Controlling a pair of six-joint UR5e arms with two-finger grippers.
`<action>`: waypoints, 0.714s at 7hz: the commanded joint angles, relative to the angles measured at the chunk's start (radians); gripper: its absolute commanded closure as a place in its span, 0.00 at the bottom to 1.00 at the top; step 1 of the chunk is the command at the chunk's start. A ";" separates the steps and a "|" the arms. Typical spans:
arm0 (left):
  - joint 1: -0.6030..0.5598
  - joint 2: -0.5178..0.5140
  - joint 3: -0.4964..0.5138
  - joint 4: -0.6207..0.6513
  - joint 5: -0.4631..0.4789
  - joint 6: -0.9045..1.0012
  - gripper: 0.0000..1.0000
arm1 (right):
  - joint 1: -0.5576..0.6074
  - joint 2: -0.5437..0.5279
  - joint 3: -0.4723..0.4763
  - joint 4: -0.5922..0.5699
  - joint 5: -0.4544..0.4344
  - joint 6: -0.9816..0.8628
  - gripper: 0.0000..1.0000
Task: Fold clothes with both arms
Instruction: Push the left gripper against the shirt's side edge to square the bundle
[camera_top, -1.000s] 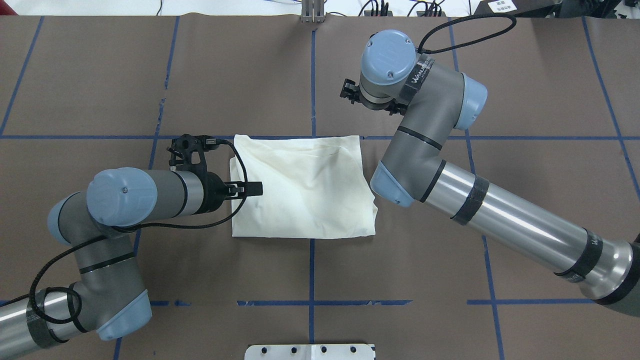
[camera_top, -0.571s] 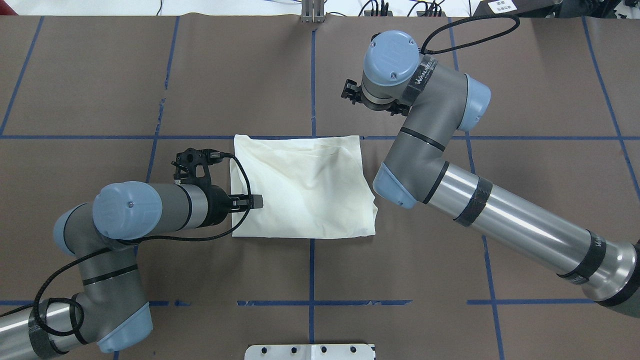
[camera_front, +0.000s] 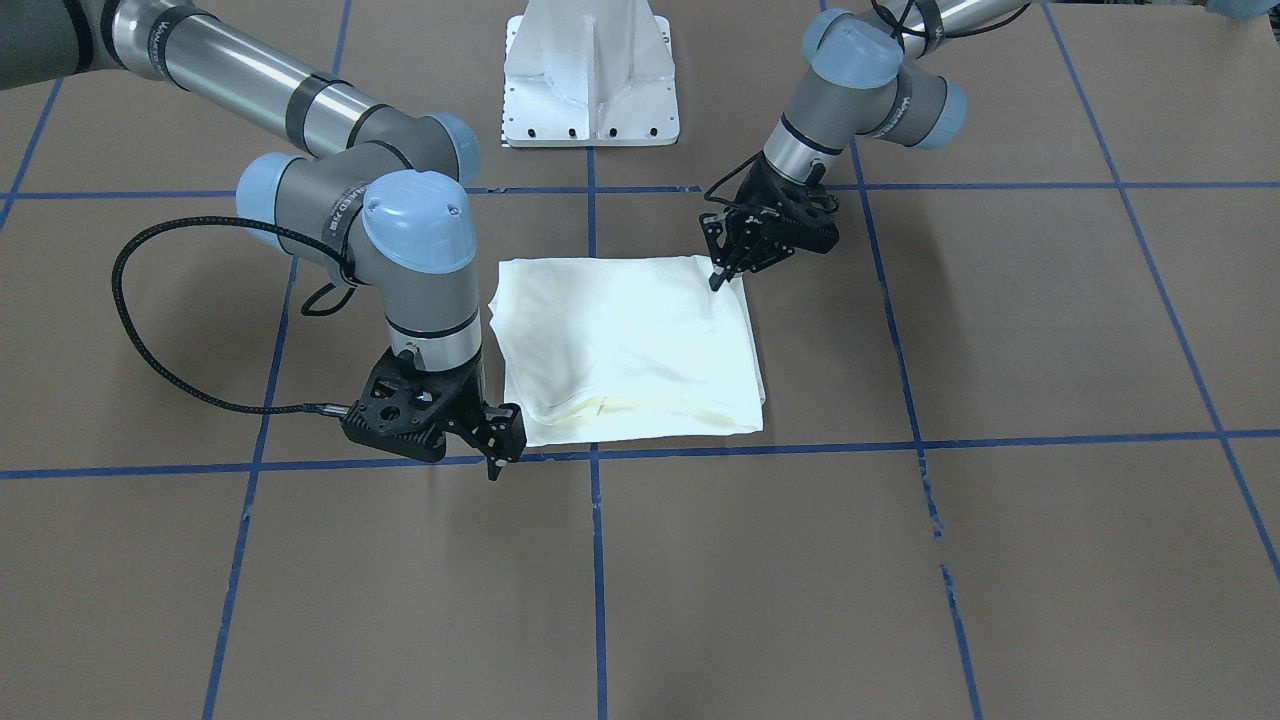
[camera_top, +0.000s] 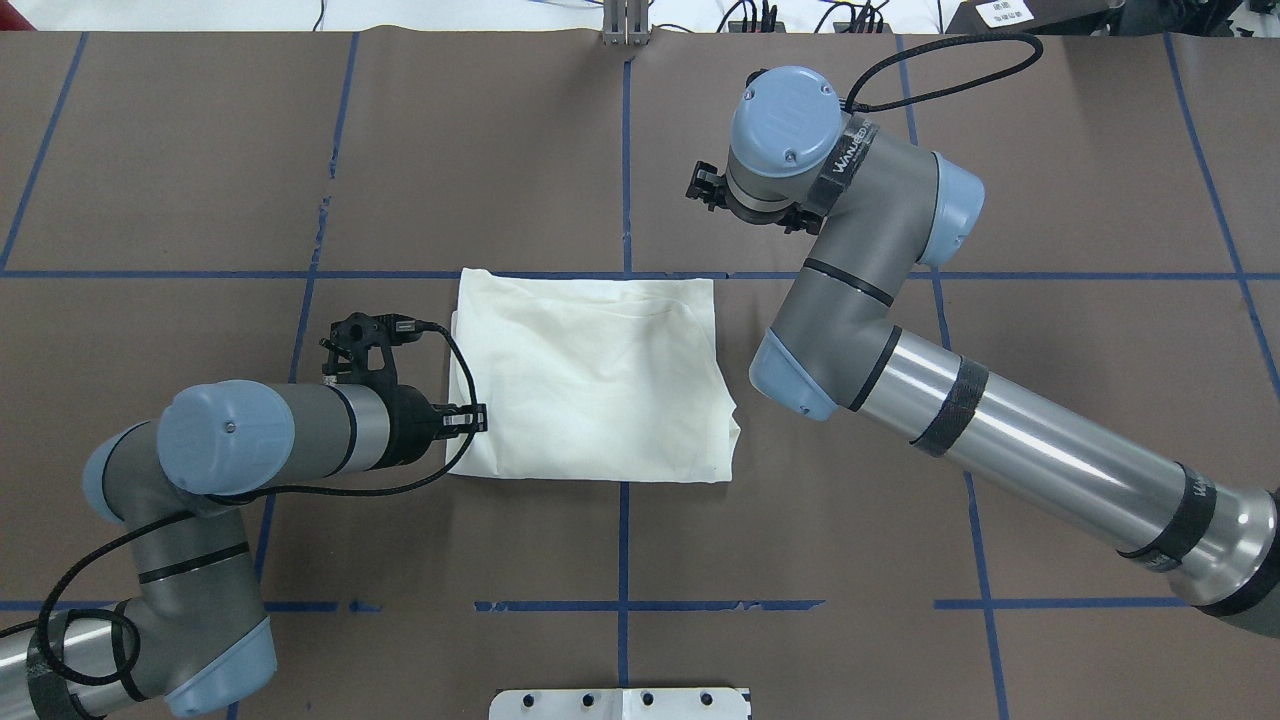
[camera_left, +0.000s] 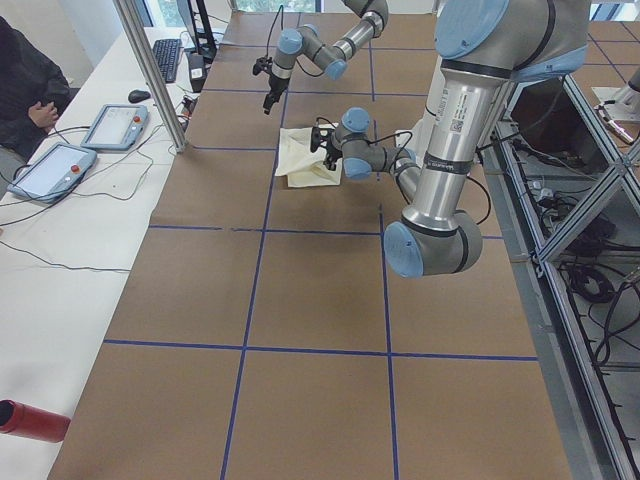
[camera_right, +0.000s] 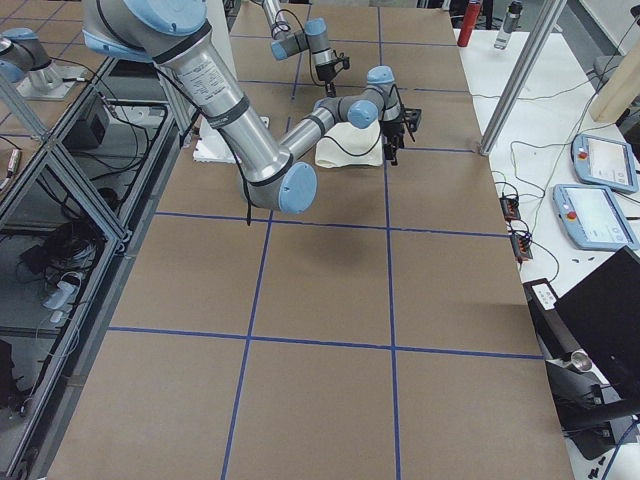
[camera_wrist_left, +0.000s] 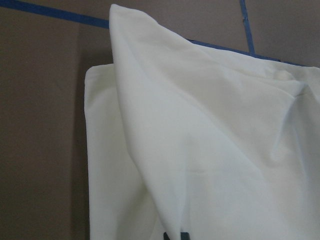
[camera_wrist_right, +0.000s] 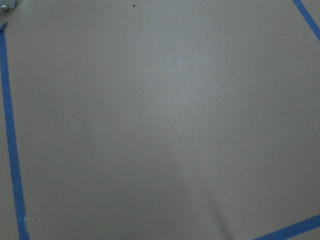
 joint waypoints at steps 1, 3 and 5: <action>0.019 0.039 0.000 -0.060 0.001 -0.031 1.00 | 0.000 -0.015 0.014 0.001 0.000 0.004 0.00; 0.061 0.046 0.002 -0.072 0.001 -0.064 1.00 | 0.000 -0.018 0.020 0.001 0.000 0.004 0.00; 0.073 0.063 0.002 -0.074 0.001 -0.067 0.90 | 0.000 -0.018 0.022 0.001 0.000 0.004 0.00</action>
